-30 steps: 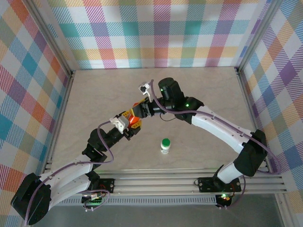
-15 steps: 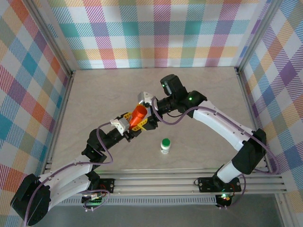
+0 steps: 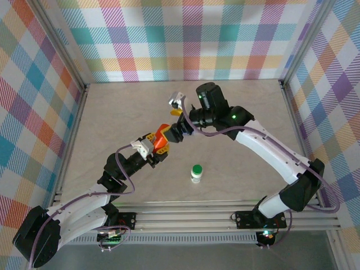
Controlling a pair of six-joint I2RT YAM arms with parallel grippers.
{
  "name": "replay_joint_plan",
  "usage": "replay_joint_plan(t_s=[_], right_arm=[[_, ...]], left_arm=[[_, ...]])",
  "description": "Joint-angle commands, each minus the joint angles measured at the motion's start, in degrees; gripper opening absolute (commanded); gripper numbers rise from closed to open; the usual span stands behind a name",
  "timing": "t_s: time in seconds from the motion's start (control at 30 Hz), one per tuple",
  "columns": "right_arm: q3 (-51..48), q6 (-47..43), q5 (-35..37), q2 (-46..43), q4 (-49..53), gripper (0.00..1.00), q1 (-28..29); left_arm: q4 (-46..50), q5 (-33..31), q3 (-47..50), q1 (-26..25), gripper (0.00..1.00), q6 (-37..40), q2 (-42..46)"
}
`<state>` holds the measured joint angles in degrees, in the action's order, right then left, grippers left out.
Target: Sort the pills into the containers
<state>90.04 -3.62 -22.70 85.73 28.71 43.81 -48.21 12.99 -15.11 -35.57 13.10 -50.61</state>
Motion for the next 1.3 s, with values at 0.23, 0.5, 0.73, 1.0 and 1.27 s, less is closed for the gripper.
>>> replay_joint_plan(t_s=[0.23,0.5,0.73,1.0,1.27], right_arm=[[5.11,28.78,5.56,5.06,4.51,0.88,1.50],[5.85,28.28,4.29,7.02,5.95,0.76,3.07],[5.76,26.63,1.08,6.03,8.04,0.75,3.10],[3.90,23.92,-2.13,4.53,6.82,0.58,3.11],[1.29,-0.34,-16.94,2.12,5.64,0.42,2.88]], left_arm=[[-1.63,-1.70,-0.97,0.24,0.00,0.15,-0.43],[-1.30,-2.36,-0.88,0.24,0.00,0.48,-0.38],[-1.01,-3.32,-0.87,0.24,0.00,0.77,-0.50],[-1.01,-3.19,-0.79,0.24,0.00,0.60,-0.28],[-1.01,-2.03,-0.79,0.24,0.00,0.46,0.15]])
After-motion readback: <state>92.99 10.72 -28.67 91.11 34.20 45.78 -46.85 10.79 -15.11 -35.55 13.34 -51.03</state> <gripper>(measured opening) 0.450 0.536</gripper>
